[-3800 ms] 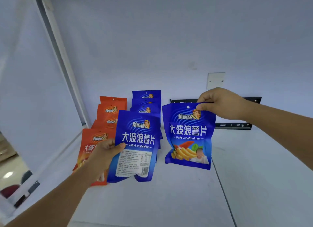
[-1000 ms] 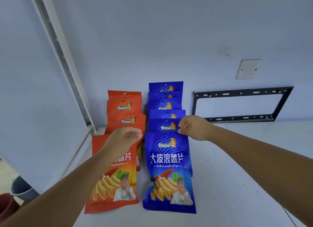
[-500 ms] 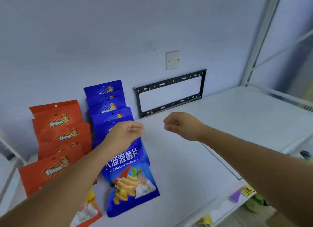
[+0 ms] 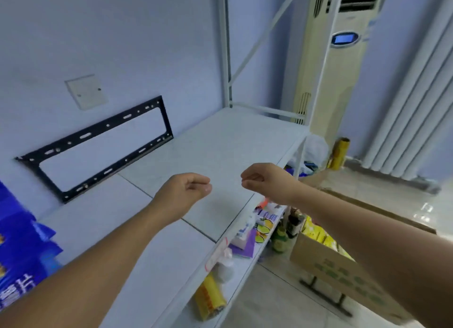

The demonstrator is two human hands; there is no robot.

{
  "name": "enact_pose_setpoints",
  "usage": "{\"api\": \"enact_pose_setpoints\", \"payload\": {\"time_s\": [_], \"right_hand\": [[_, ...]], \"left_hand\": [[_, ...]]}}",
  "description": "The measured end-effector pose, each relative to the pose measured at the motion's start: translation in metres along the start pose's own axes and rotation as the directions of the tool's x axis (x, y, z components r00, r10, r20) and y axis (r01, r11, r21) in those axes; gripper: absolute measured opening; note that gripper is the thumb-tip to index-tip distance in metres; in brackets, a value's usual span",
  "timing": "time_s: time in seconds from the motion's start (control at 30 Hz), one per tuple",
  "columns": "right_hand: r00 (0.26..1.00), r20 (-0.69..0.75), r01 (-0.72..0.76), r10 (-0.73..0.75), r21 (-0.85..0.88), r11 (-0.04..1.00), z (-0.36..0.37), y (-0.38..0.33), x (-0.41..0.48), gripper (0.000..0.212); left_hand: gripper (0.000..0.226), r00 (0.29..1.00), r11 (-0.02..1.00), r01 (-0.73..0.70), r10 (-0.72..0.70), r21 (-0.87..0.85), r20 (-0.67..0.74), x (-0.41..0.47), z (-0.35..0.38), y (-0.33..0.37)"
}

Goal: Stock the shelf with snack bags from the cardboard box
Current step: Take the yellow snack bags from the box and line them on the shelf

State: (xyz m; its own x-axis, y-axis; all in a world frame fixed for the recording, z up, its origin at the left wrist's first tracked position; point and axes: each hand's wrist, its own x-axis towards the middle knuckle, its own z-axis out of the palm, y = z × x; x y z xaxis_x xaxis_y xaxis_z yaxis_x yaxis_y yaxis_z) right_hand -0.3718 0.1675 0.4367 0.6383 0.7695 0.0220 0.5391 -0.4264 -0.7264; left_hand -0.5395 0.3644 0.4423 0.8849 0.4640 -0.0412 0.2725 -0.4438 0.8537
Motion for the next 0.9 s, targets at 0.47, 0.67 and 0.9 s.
{"api": "enact_pose_setpoints", "payload": {"time_s": [0.47, 0.67, 0.9], "right_hand": [[0.961, -0.175, -0.215, 0.216, 0.023, 0.976, -0.169, 0.195, -0.095, 0.004], [0.907, -0.232, -0.338, 0.353, 0.100, 0.936, -0.205, 0.259, -0.129, 0.007], [0.822, -0.251, -0.483, 0.511, 0.168, 0.859, -0.227, 0.337, -0.131, 0.019]], "left_hand": [[0.021, 0.947, 0.984, -0.157, 0.127, 0.080, 0.296, 0.107, 0.242, 0.119], [0.023, 0.878, 0.977, -0.206, 0.156, 0.062, 0.453, 0.140, 0.324, 0.144], [0.020, 0.821, 0.974, -0.212, 0.135, 0.075, 0.555, 0.208, 0.401, 0.147]]}}
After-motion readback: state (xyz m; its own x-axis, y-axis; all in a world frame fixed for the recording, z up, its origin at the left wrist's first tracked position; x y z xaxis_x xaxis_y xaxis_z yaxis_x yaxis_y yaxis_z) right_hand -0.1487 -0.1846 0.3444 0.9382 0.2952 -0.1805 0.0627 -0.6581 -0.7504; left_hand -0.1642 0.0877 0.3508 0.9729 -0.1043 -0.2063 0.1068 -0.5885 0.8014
